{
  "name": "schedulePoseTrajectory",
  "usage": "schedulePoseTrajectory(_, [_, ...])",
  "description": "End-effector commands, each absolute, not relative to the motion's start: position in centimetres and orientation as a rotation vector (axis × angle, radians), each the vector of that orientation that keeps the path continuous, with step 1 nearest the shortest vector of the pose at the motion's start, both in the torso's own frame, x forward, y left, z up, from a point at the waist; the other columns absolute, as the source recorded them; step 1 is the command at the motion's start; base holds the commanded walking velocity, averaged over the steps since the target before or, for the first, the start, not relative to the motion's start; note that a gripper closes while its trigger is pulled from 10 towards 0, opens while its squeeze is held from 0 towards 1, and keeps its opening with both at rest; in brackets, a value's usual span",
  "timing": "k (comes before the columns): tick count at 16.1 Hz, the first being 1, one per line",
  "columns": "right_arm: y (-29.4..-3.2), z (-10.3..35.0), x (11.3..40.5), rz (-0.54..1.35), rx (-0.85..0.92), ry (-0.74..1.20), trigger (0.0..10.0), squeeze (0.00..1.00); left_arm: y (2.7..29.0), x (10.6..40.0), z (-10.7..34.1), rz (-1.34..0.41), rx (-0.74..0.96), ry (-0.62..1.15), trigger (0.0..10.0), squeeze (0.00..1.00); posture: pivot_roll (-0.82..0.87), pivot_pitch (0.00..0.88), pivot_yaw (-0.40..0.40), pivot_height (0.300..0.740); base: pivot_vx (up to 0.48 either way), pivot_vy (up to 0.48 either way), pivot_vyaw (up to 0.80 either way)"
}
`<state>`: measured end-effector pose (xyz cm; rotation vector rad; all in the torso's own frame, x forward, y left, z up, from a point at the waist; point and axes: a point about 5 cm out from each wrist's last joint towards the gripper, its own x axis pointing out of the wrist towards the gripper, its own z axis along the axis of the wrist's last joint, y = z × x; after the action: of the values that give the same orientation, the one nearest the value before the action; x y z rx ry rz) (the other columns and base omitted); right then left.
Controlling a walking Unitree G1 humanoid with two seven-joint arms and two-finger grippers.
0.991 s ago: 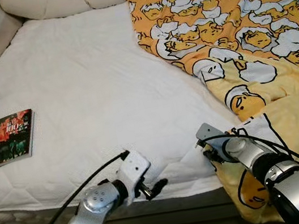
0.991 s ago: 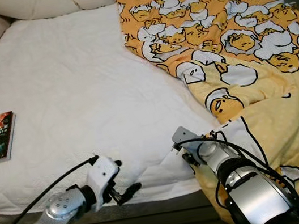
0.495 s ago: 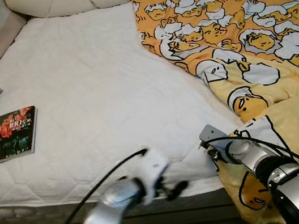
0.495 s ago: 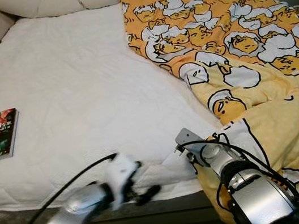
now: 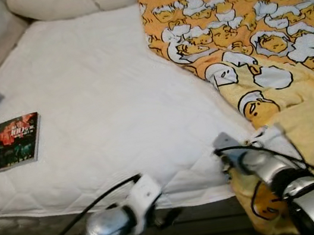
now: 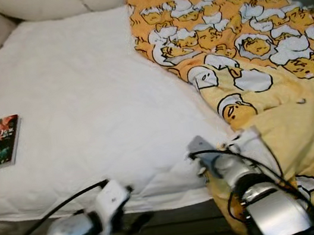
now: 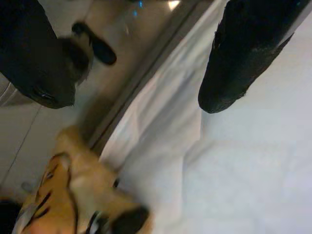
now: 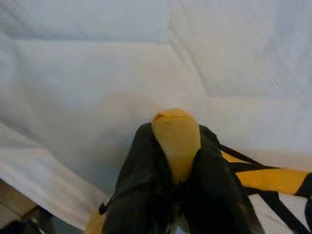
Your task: Clean up the room
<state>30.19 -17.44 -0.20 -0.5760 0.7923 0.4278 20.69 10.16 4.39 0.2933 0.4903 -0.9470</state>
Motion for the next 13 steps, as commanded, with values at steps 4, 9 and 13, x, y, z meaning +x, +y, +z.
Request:
schedulePoseTrajectory(4, [-17.6,0.6,30.9,0.413,-0.507,0.739,0.0,0.0,9.6,19.6,3.6,-0.926,0.283,0.476,10.0,0.0,0.18,0.0,0.015,0.74,0.0,0.0,0.0])
schedulePoseTrajectory(9, [-13.3,2.1,31.3,0.751,-0.34,0.624,0.0,0.0,10.1,18.7,3.8,-0.957,0.318,0.48,10.0,0.0,0.17,0.0,0.021,0.74,0.0,0.0,0.0])
schedulePoseTrajectory(13, [-7.7,6.4,26.3,1.445,-0.242,0.402,0.0,0.0,11.9,17.1,3.7,-0.959,0.341,0.541,10.0,0.0,0.18,0.0,0.03,0.74,0.0,0.0,0.0])
